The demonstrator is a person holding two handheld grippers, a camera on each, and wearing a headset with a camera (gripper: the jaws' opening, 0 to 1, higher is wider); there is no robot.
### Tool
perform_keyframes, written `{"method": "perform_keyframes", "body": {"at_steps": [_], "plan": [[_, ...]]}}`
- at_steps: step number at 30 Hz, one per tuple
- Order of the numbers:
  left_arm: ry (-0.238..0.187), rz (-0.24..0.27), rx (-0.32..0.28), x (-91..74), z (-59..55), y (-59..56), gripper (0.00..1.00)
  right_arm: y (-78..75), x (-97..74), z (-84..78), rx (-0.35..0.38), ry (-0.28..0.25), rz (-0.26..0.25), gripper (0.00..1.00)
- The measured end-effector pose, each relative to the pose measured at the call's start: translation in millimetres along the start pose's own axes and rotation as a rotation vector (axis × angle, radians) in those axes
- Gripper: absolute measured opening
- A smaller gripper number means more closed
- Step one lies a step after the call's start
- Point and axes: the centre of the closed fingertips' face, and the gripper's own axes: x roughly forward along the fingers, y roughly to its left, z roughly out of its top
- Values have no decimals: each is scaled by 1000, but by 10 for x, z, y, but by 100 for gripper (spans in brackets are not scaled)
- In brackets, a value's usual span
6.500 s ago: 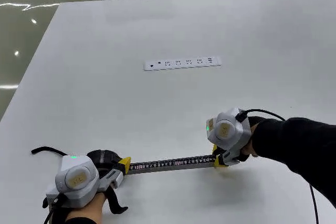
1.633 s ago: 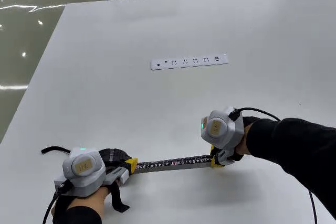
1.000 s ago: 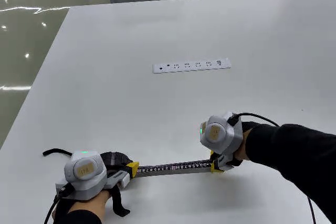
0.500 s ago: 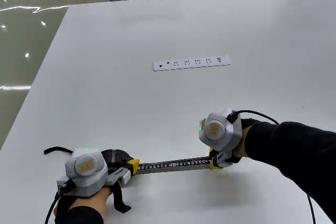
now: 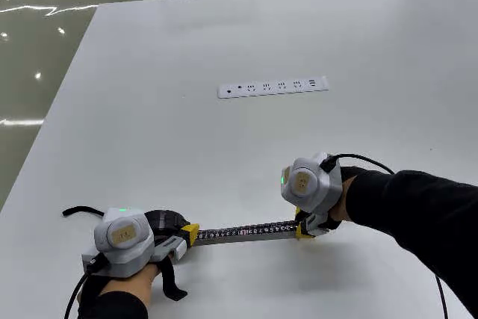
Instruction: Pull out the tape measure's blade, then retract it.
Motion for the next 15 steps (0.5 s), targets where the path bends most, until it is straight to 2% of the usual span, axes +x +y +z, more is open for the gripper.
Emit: {"method": "perform_keyframes", "body": {"at_steps": [1, 2, 15], "plan": [[1, -1, 0, 0, 0, 0, 63, 8, 0, 1, -2, -2, -1, 9], [4, -1, -2, -1, 0, 0, 63, 2, 0, 3, 26, -4, -1, 9], [9, -3, -4, -2, -1, 4, 63, 1, 9, 41, 50, -12, -6, 9]]}}
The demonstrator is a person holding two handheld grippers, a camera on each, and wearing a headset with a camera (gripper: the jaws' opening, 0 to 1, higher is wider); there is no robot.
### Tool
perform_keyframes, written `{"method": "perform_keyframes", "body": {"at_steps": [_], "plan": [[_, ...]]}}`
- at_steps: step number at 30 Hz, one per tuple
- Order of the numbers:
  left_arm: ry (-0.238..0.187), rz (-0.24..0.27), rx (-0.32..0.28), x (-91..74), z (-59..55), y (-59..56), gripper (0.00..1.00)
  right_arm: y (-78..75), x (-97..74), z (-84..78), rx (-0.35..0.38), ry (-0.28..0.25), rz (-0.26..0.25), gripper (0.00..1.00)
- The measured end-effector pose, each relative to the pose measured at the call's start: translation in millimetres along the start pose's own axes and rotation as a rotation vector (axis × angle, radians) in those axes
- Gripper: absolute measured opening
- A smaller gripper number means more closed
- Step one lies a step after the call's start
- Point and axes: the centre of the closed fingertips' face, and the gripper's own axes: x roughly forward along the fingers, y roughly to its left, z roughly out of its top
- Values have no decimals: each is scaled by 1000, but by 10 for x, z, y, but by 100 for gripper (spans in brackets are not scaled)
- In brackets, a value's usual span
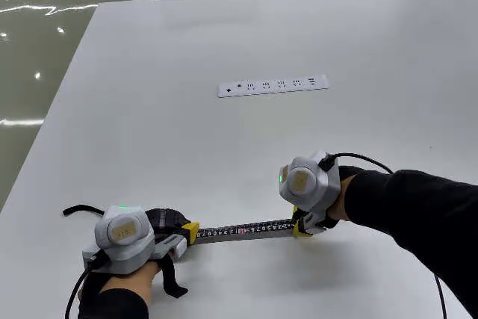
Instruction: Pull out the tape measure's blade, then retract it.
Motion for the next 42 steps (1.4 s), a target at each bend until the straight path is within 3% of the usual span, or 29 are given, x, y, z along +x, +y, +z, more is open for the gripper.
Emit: {"method": "perform_keyframes", "body": {"at_steps": [19, 29, 36, 42], "plan": [[4, 0, -2, 1, 3, 0, 63, 12, 20, 54, -3, 5, 7, 9], [7, 1, -3, 8, 1, 5, 63, -1, 32, 103, 44, -23, 12, 10], [10, 1, -4, 2, 2, 2, 63, 16, 57, 127, 0, 4, 3, 9], [12, 1, -5, 4, 1, 1, 63, 18, 56, 129, -20, -16, 8, 9]]}}
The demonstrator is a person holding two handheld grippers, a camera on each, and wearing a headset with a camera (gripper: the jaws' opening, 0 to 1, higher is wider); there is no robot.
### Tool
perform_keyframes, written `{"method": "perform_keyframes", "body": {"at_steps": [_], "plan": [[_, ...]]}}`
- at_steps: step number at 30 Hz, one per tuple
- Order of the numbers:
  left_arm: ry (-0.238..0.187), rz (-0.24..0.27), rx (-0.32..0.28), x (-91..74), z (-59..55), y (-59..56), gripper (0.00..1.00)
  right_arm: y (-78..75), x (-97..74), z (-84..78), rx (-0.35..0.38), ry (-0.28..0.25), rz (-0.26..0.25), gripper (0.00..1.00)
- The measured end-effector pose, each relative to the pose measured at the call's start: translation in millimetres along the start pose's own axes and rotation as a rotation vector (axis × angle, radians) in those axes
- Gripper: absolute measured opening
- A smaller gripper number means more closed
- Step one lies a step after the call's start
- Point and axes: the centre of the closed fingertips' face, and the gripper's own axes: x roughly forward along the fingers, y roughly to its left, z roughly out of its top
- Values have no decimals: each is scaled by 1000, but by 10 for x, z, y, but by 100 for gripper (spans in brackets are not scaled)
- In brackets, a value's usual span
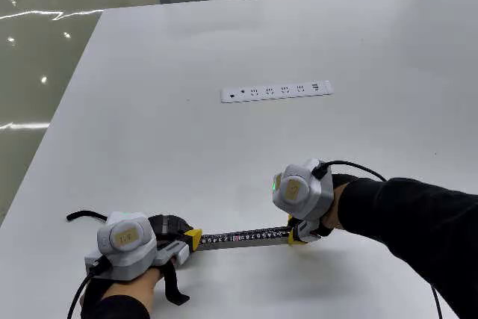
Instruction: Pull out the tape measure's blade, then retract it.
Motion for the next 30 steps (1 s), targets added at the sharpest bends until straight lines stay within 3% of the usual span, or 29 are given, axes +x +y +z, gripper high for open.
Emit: {"method": "perform_keyframes", "body": {"at_steps": [30], "plan": [[2, -3, -1, 1, 0, -2, 63, 13, 31, 90, 37, 4, -11, 9]]}}
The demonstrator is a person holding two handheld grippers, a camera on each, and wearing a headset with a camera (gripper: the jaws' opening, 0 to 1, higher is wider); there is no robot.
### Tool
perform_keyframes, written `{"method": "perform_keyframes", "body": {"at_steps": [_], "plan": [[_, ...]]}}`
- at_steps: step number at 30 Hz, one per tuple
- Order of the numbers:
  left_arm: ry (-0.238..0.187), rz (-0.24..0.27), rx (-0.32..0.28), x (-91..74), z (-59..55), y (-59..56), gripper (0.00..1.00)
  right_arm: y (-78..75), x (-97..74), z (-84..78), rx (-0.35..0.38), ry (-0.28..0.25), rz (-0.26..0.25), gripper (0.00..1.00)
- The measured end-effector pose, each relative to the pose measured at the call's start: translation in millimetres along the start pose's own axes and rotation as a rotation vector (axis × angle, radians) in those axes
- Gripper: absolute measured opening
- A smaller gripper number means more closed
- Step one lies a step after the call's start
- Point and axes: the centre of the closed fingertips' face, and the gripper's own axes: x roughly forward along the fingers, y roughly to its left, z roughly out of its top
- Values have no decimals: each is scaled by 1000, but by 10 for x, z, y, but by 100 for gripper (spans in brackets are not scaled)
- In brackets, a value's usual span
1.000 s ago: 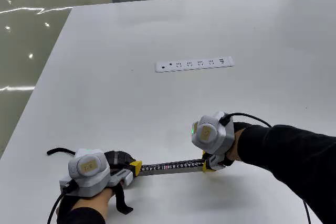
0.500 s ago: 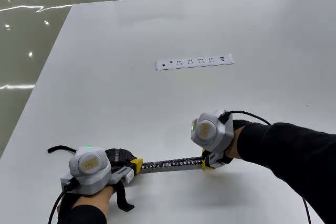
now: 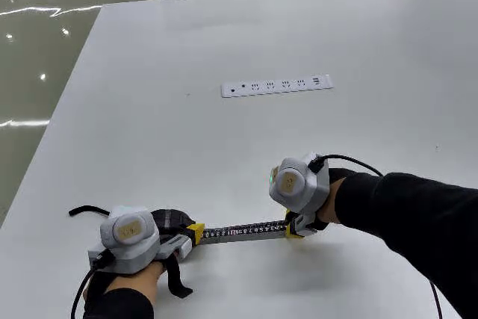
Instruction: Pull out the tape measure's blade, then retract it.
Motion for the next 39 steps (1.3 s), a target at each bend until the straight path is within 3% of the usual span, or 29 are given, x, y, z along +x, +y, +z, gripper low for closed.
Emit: {"method": "perform_keyframes", "body": {"at_steps": [39], "plan": [[5, -1, -3, 0, -11, 4, 63, 18, 51, 149, -14, 3, 4, 9]]}}
